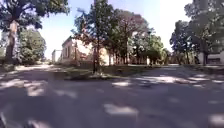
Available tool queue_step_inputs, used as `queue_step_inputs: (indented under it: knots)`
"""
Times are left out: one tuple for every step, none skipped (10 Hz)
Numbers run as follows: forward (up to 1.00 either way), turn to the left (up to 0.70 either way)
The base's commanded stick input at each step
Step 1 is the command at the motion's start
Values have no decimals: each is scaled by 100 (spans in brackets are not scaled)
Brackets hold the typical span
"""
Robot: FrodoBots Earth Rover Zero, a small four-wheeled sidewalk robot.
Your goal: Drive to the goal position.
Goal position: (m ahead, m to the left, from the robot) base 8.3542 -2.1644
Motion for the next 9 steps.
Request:
queue_step_inputs:
  knots:
    - [70,-14]
    - [70,-14]
    - [70,-14]
    - [70,-14]
    - [70,-14]
    - [70,-14]
    - [70,-14]
    - [70,-14]
    - [70,-14]
